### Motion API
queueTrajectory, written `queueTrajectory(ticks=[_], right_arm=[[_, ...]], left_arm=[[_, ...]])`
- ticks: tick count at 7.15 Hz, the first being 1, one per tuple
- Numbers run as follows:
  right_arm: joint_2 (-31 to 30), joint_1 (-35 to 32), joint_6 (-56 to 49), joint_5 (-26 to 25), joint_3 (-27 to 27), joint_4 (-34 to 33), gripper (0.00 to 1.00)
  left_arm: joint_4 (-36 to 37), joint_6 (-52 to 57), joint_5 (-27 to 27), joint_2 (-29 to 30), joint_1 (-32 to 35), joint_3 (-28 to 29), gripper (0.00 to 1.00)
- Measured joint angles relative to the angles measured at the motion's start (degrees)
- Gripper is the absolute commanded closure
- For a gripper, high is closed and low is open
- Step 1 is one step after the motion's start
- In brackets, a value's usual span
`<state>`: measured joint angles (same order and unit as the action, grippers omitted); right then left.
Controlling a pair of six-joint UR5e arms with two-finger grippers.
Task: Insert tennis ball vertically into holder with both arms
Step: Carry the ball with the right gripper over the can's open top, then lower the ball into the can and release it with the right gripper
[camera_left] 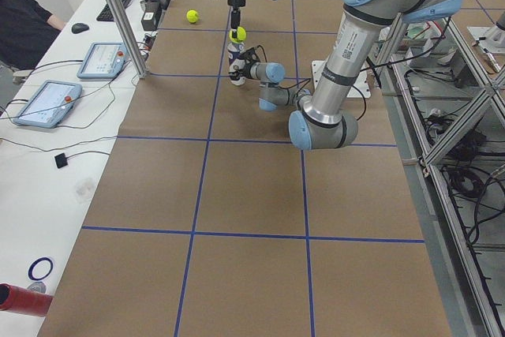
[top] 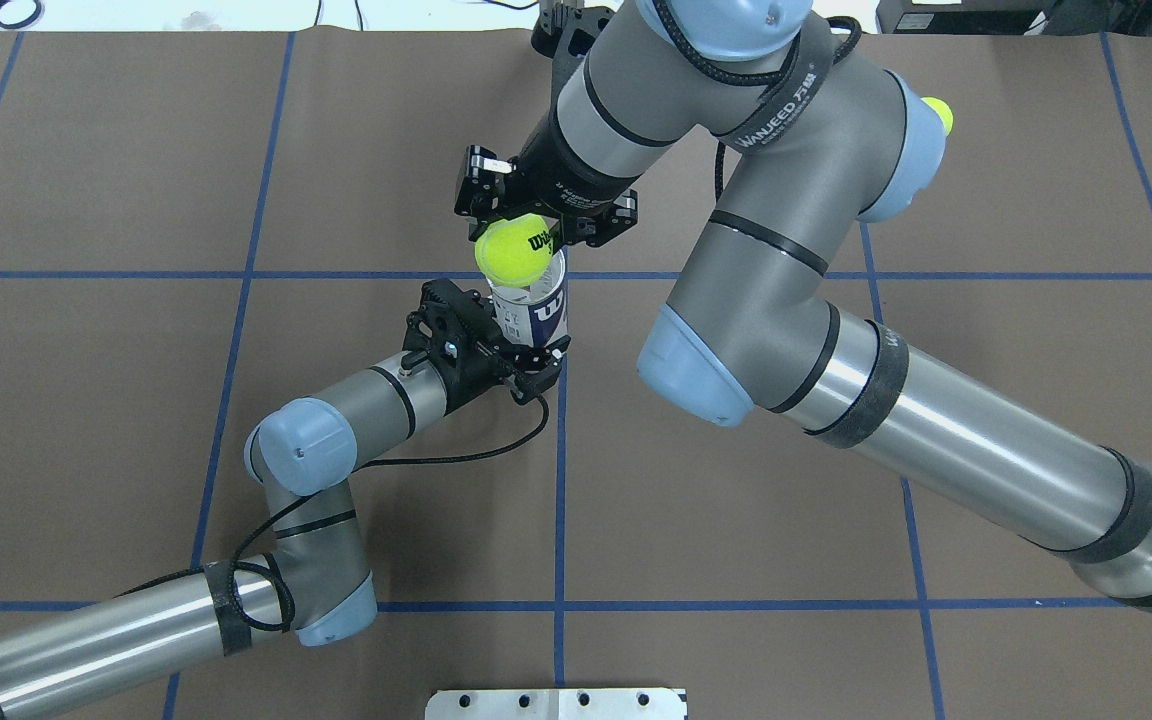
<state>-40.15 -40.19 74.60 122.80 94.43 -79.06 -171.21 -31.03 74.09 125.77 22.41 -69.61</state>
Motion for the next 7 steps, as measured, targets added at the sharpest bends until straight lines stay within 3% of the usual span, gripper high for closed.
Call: queueTrajectory(ticks=[5,6,7], right_arm=[[-0.74,0.28,-0.15,-0.02,-0.42,-0.40,1.00],[-0.69,0.27,-0.15,-0.02,-0.41,-0.92,0.88],[-0.56,0.23,-0.16,0.01,-0.39,-1.64,0.57]], left_arm=[[0.00,0.00,0.00,-0.05,0.07,0.00,0.22],[0.00,0.00,0.00,-0.06,0.09,0.00,0.21],[-0.02,0.00,0.02,-0.07,0.11,0.00,0.21]])
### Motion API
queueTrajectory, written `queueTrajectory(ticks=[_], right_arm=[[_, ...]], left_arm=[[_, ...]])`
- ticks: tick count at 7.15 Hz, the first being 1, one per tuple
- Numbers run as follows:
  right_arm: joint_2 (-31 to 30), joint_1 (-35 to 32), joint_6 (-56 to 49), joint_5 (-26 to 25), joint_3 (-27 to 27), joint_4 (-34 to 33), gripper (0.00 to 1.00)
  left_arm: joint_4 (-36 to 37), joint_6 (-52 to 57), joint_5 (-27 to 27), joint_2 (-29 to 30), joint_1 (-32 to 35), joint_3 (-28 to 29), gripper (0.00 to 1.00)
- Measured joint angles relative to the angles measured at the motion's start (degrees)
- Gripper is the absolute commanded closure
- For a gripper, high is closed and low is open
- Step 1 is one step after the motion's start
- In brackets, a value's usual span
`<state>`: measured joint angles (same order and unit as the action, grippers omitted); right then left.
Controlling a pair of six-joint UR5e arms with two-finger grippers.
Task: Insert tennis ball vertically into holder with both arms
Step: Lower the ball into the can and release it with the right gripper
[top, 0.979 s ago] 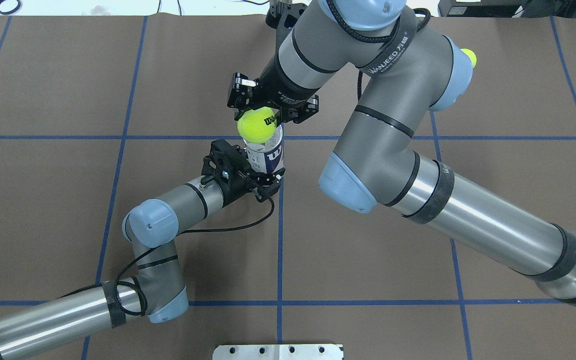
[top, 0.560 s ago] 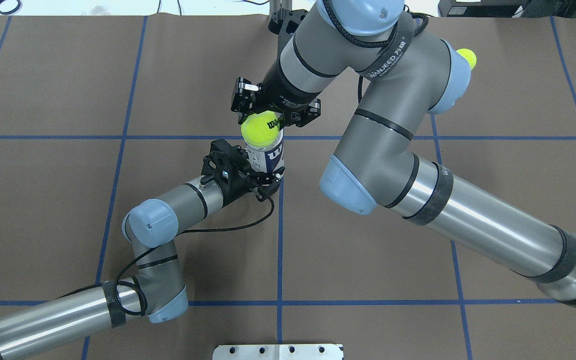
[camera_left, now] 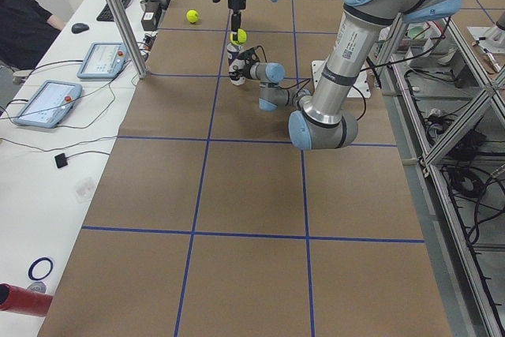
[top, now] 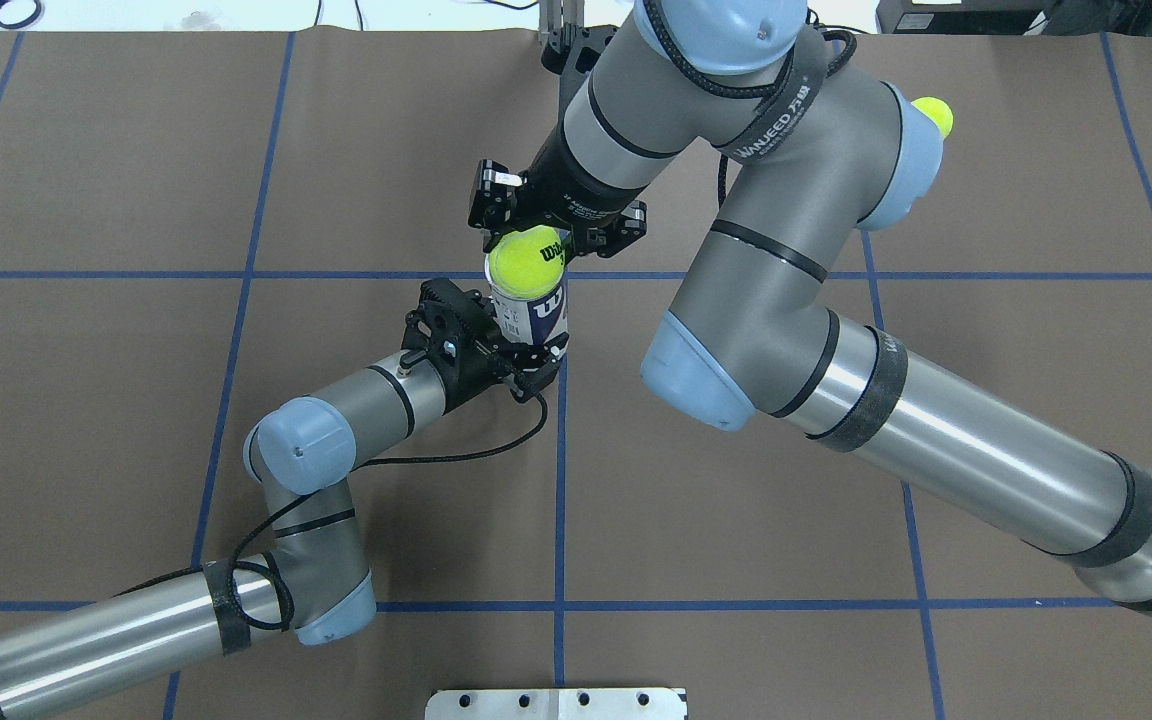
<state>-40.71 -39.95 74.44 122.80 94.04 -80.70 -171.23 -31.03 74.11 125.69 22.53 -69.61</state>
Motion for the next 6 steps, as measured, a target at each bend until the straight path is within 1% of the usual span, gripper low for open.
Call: queueTrajectory(ticks=[1,2,6], right_arm=[[0.06,-0.03,0.02,0.04,-0.03,-0.34,0.21],[0.09,-0.03,0.08,0.04,-0.11,-0.48,0.02],[0.41,0.04,2.03,-0.46,-0.02,-0.56,0.01]], left_arm=[[-0.04,0.00,0.04,-0.04,0.03,-0.01,0.21],[-0.06,0.00,0.06,-0.07,0.05,-0.03,0.21],[-0.07,0.00,0.07,-0.05,-0.08,-0.14,0.21]])
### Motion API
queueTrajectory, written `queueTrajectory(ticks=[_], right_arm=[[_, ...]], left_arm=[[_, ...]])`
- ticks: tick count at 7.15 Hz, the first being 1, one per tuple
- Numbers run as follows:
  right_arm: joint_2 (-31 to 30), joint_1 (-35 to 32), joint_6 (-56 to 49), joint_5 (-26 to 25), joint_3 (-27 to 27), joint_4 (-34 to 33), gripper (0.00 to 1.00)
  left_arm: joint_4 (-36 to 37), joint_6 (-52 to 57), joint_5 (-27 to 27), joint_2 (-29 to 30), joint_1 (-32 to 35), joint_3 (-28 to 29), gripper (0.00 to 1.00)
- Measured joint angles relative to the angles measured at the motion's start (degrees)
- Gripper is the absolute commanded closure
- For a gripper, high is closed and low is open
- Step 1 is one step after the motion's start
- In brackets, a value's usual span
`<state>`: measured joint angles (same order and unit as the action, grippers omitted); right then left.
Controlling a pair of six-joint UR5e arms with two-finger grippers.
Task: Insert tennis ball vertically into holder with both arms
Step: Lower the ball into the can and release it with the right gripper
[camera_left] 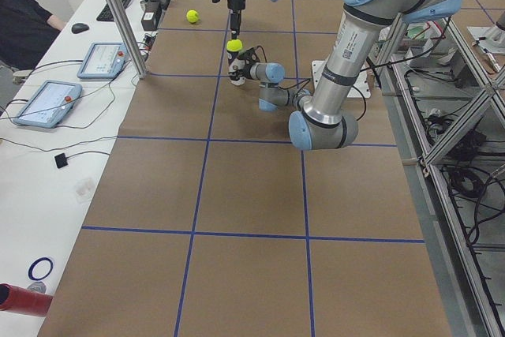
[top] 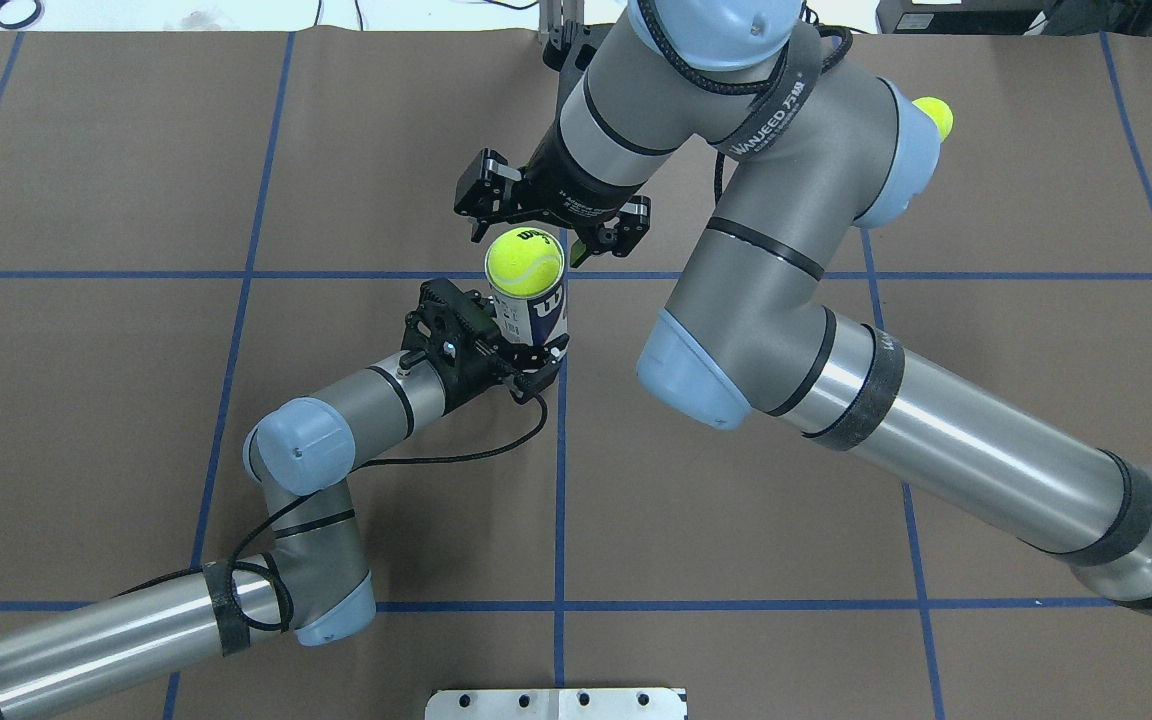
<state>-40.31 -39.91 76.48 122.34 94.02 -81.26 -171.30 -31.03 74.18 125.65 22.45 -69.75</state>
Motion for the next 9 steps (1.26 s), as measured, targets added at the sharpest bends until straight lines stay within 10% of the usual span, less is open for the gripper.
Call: queueTrajectory(ticks=[1,2,9], right_arm=[[0.08,-0.01,0.27,-0.06,0.21,0.00,0.20],[0.19,-0.04,0.55,-0.08,0.49,0.02,0.98],[0.19,-0.08,0.09,-0.63,1.36,0.30,1.00]], left_arm=[[0.00,0.00,0.00,0.03,0.00,-0.05,0.21],[-0.02,0.00,0.00,0.03,0.02,-0.09,0.21],[-0.07,0.00,0.00,-0.01,0.05,-0.12,0.21]])
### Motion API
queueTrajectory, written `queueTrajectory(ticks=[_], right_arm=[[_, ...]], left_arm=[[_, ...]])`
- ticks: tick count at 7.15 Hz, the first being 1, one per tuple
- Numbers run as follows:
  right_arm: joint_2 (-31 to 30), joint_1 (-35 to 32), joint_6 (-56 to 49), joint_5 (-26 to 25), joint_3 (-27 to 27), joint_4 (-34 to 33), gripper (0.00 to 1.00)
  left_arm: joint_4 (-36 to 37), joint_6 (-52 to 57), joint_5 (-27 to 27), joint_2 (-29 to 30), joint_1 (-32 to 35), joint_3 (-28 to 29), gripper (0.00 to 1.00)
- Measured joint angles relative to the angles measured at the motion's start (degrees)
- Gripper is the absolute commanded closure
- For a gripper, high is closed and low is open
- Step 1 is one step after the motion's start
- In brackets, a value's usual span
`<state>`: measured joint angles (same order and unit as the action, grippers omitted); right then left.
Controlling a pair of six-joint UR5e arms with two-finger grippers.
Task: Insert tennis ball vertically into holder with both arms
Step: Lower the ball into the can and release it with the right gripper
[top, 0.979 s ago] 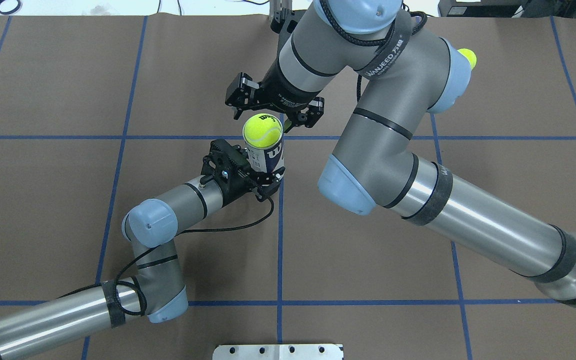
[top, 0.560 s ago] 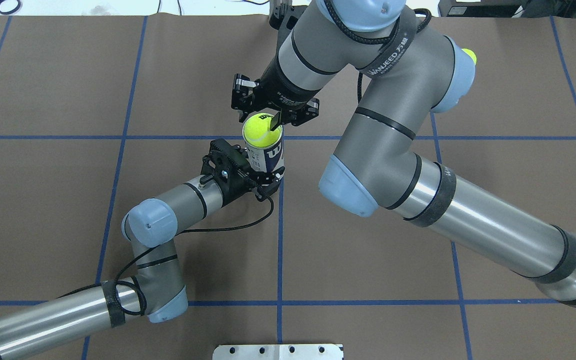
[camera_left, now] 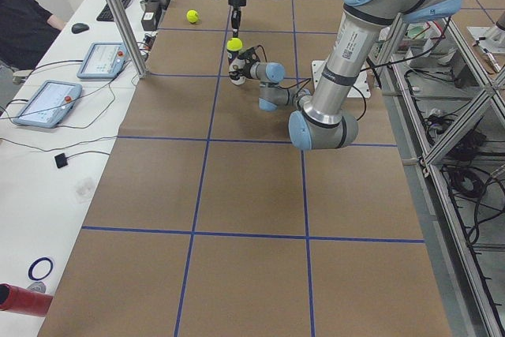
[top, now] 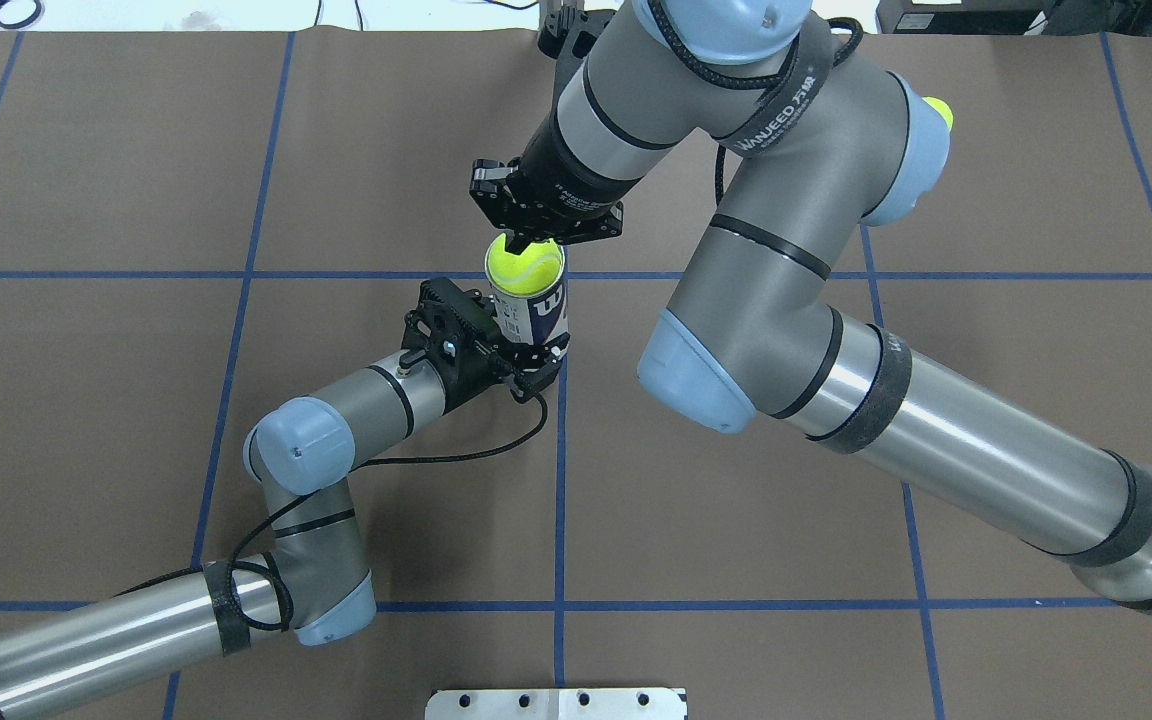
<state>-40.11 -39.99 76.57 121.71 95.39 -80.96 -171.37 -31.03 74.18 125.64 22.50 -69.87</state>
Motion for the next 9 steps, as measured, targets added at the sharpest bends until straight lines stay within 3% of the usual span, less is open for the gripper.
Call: queueTrajectory(ticks=[9], right_arm=[[-0.06,2.43,-0.02,-2.16,-1.16,0.12,1.00]], left_arm=[[0.07,0.00,0.00,0.04,-0.07,-0.02,0.20]])
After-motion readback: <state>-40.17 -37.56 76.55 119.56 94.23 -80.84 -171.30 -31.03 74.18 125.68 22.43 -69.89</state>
